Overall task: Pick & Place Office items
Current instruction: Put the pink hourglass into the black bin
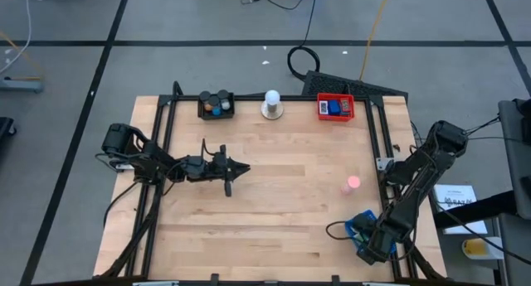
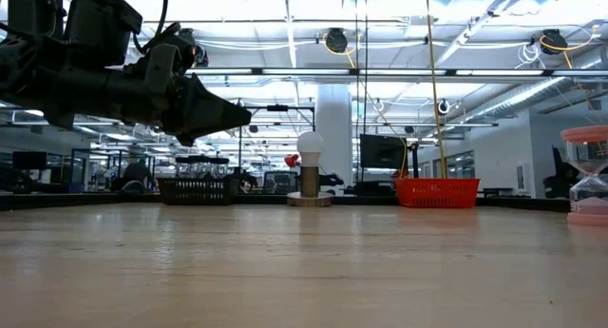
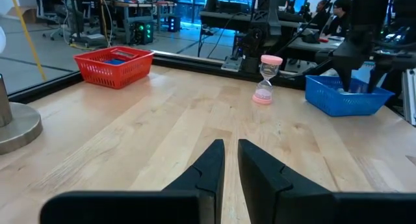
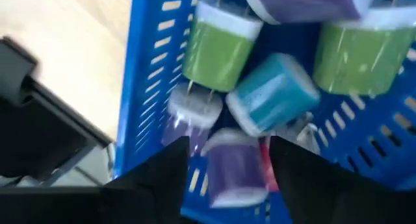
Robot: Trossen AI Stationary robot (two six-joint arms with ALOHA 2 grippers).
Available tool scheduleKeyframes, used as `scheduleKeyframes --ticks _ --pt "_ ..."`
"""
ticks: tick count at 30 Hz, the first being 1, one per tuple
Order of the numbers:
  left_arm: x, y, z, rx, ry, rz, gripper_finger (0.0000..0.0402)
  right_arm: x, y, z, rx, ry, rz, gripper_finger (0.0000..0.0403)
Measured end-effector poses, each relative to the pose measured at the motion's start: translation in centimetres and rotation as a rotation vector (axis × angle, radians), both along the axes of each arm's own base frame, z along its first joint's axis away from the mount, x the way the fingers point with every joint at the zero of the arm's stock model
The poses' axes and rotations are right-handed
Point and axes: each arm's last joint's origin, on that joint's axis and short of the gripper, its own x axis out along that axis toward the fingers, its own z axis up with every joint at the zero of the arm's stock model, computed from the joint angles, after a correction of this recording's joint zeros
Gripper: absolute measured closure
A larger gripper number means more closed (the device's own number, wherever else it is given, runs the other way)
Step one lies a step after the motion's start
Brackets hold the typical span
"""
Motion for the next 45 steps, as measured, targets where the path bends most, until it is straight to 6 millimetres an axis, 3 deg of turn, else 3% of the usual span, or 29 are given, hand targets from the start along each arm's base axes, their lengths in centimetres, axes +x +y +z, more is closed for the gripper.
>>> scheduleKeyframes --ticks 4,8,19,24,35,45 --pt "0.0 0.0 0.0 0.000 0.000 0.000 0.0350 -0.3 -0.4 1.1 0.048 0.014 -0.043 0.0177" --pt "0.0 0.0 0.0 0.000 0.000 0.000 0.0350 -0.4 -0.8 2.0 0.055 -0.034 -0.100 0.0195" --pt "0.0 0.0 0.0 0.000 0.000 -0.001 0.0350 -0.3 -0.7 1.5 0.024 -0.049 -0.008 0.0393" --pt "0.0 0.0 0.0 0.000 0.000 0.000 0.0350 -0.2 -1.1 1.2 0.015 -0.056 0.022 0.0387" --pt "0.0 0.0 0.0 0.000 0.000 0.000 0.0350 0.8 -3.0 3.1 0.040 -0.172 0.052 0.0401" --pt "0.0 0.0 0.0 0.000 0.000 0.000 0.0350 -0.7 -7.0 5.8 -0.226 -0.456 -0.017 0.0376"
